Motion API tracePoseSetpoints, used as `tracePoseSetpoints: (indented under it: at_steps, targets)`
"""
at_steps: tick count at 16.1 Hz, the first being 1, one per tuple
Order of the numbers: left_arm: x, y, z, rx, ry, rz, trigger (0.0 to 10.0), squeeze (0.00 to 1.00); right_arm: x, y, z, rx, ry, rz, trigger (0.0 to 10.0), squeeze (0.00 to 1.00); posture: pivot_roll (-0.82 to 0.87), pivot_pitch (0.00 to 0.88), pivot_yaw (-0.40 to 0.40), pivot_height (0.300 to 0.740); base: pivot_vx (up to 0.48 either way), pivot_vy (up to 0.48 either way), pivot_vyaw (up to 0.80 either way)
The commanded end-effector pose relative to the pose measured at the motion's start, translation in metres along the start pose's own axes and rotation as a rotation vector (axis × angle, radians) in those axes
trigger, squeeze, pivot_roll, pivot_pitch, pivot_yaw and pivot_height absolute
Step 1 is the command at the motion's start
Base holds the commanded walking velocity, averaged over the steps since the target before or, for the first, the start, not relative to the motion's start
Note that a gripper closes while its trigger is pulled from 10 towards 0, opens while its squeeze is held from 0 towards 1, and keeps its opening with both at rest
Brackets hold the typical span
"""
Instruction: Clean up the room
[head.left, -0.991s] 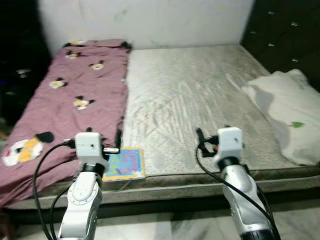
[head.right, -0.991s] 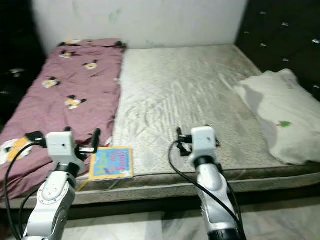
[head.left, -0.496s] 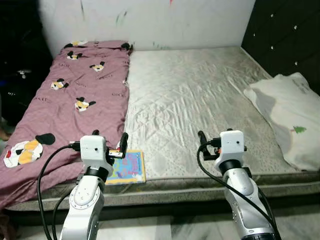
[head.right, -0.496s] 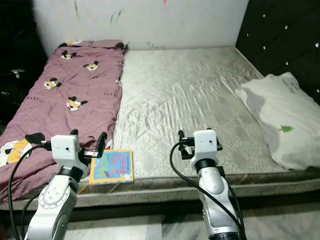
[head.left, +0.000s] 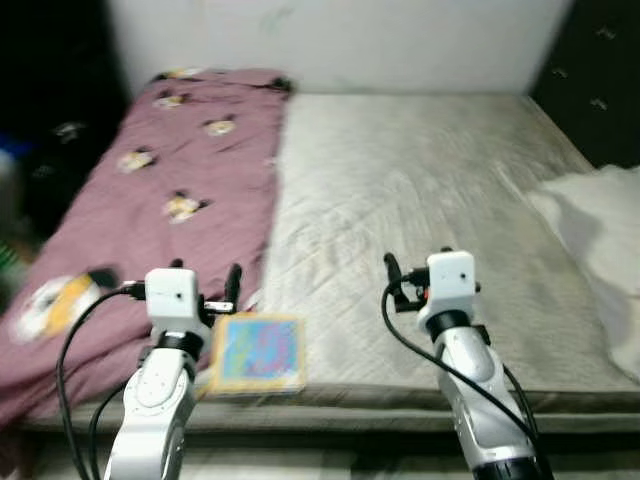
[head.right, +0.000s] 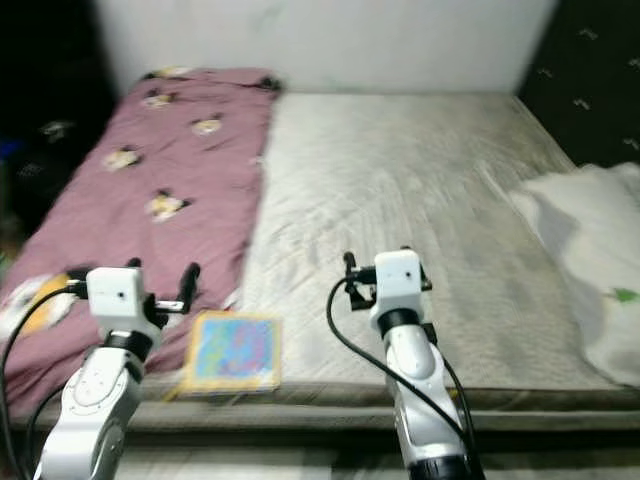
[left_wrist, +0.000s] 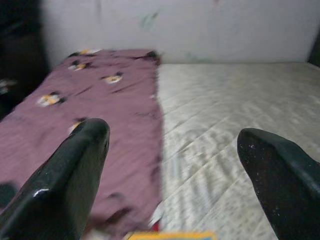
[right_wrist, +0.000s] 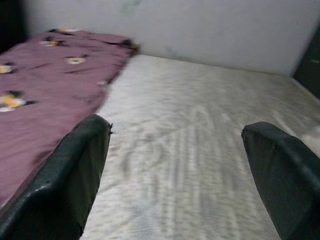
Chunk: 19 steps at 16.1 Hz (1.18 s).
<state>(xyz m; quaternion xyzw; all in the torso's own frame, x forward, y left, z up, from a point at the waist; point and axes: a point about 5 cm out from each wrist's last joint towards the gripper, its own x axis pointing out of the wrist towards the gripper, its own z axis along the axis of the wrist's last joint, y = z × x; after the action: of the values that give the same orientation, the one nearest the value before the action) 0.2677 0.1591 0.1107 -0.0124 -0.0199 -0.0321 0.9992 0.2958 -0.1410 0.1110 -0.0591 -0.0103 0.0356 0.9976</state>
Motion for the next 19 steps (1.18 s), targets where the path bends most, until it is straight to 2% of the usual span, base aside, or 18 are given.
tracePoseSetpoints:
  at_steps: [1, 7, 11, 13, 16, 19]
  targets:
    - [0.001, -0.009, 0.0, -0.015, 0.006, -0.031, 10.0, 0.0, -0.003, -0.009, -0.006, -0.013, 0.024, -0.028, 10.0, 0.0, -0.02, 0.055, 0.037, 0.74, 0.274, 0.0, 0.0]
    - [0.003, -0.005, -0.004, 0.021, 0.029, 0.043, 10.0, 0.0, -0.001, -0.006, -0.006, -0.009, 0.021, -0.025, 10.0, 0.0, -0.01, 0.053, 0.036, 0.74, 0.043, 0.0, 0.0]
    - [0.004, -0.012, -0.005, 0.001, 0.039, 0.029, 10.0, 0.0, 0.003, -0.003, -0.009, -0.007, 0.026, -0.014, 10.0, 0.0, 0.01, 0.032, 0.049, 0.74, 0.0, 0.0, 0.0]
    - [-0.001, -0.013, -0.006, -0.011, 0.044, 0.052, 10.0, 0.0, 0.004, -0.001, -0.01, -0.004, 0.035, -0.003, 10.0, 0.0, 0.04, 0.03, 0.013, 0.74, 0.0, 0.0, 0.0]
    - [-0.017, -0.011, -0.014, -0.031, 0.059, 0.125, 10.0, 0.0, 0.013, 0.016, -0.007, -0.022, 0.037, 0.119, 10.0, 0.0, 0.07, 0.031, -0.058, 0.74, 0.0, 0.0, 0.0]
    - [-0.014, -0.005, -0.012, -0.031, 0.053, 0.148, 10.0, 0.0, 0.02, 0.017, -0.002, -0.02, 0.019, 0.12, 10.0, 0.0, 0.07, 0.028, -0.069, 0.74, 0.0, 0.0, 0.0]
